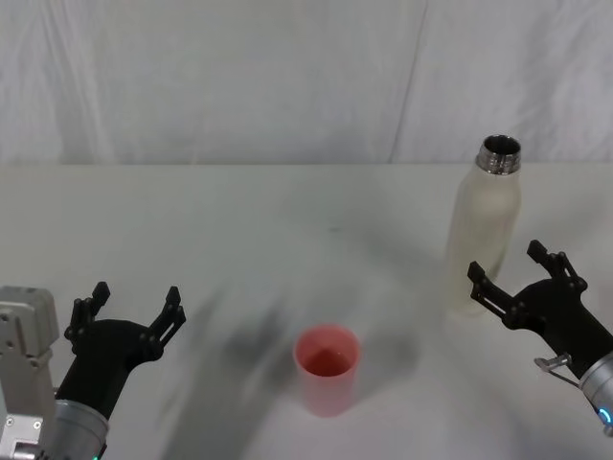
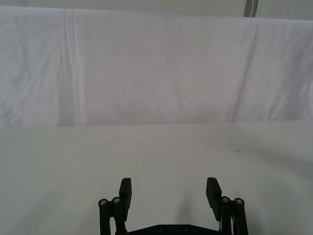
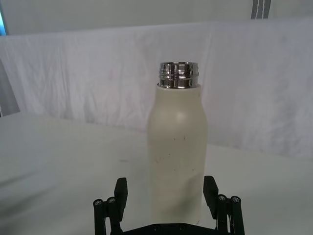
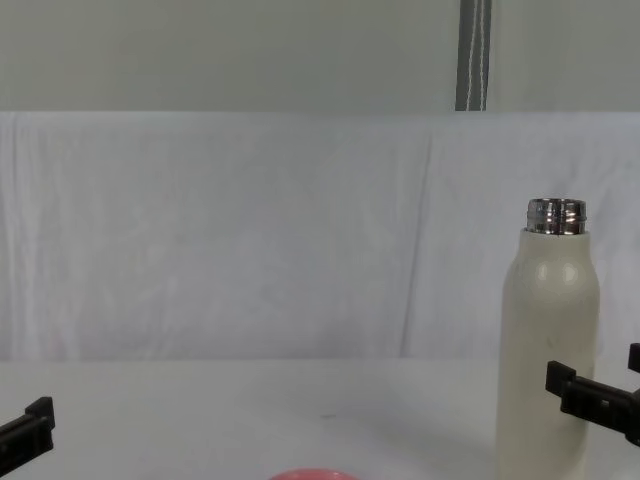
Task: Grasp the thermos with one hand and pour water into the cup lid.
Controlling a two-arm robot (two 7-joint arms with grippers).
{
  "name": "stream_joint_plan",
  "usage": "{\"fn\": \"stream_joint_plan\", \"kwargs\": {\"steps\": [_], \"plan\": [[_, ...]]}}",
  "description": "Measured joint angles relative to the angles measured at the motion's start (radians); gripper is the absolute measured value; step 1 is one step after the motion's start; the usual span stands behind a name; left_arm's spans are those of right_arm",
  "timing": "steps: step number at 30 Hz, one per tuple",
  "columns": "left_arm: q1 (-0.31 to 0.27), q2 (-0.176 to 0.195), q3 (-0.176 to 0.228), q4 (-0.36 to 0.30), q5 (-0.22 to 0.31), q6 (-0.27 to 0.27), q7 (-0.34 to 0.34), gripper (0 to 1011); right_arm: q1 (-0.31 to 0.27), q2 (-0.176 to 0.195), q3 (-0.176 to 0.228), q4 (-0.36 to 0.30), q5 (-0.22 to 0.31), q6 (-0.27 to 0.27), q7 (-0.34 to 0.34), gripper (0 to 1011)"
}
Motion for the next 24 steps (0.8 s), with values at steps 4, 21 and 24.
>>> {"fn": "stream_joint_plan", "kwargs": {"steps": [4, 21, 24], "plan": [[0.0, 0.0, 0.0, 0.0, 0.0, 0.0, 0.0, 1001, -0.016, -0.004, 0.004, -0.014, -0.001, -0.016, -0.003, 1003], [0.0, 0.0, 0.0, 0.0, 0.0, 0.0, 0.0, 1001, -0.059, -0.012, -0.011, -0.058, -0.005, -0.029, 0.003, 1003], [0.0, 0.0, 0.0, 0.0, 0.0, 0.0, 0.0, 1001, -0.063, -0.014, -0.015, -0.058, -0.005, -0.033, 0.007, 1003]]}}
